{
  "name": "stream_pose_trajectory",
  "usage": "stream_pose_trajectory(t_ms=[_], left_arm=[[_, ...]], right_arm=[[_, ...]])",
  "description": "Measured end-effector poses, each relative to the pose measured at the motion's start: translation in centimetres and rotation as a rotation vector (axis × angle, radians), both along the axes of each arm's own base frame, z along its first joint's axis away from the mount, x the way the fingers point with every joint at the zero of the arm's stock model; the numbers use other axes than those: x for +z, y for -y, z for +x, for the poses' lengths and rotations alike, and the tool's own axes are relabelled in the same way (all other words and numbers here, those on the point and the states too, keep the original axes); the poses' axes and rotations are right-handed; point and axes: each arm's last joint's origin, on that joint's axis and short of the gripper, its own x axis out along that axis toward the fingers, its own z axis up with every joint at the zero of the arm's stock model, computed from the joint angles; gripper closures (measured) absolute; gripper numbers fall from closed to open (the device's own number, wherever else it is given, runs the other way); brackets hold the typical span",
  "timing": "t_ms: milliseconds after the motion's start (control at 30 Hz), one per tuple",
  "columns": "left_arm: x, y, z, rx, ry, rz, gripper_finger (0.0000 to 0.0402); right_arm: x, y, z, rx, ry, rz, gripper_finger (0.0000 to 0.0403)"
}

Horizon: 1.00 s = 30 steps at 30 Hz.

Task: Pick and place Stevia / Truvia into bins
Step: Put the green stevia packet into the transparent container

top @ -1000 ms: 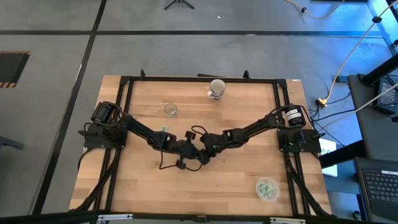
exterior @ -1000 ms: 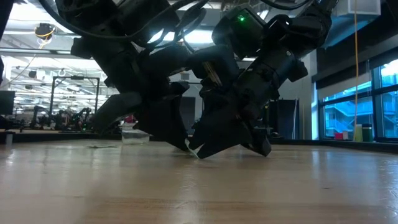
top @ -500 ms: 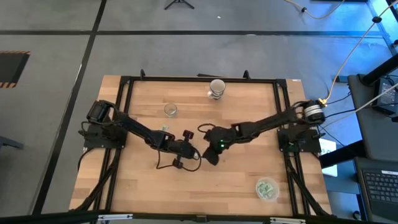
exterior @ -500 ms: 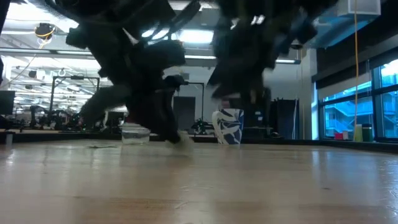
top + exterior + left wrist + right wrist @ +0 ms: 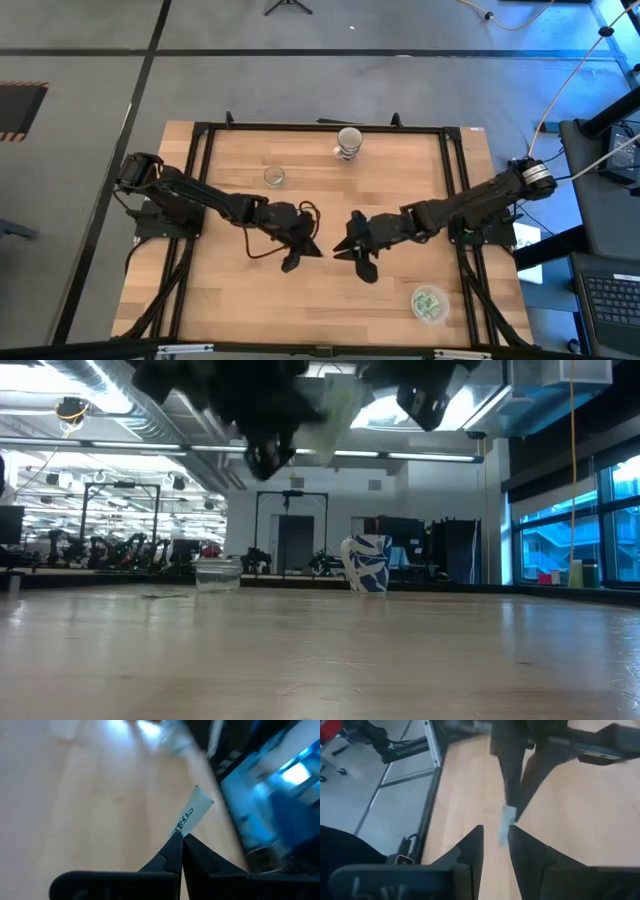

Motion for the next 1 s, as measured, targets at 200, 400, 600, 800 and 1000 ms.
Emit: stream_pose_trajectory(t_ms=[200,400,600,800,1000], left_arm=[[1.7,0.9,0.5,0.012,0.139,-0.132,0.04],[1.4,1.1,0.3,0.032,0.092,-0.158,0.04],[1.4,1.1,0.3,0.039,0.089,-0.17,0.04],[1.5,1.0,0.4,0.057,0.097,-0.157,0.04],[1.5,1.0,0.4,0.059,0.107,-0.156,0.04]], right_arm=[[0.0,-1.6,-0.2,0.049,0.026,0.005,0.0309],[0.1,-2.4,-0.5,0.047,0.047,-0.041,0.0309],[0.1,-2.5,-0.5,0.013,0.065,-0.08,0.0309],[0.3,-2.5,-0.5,0.002,0.082,-0.081,0.0309],[0.3,-2.5,-0.5,0.0,0.084,-0.082,0.0309]])
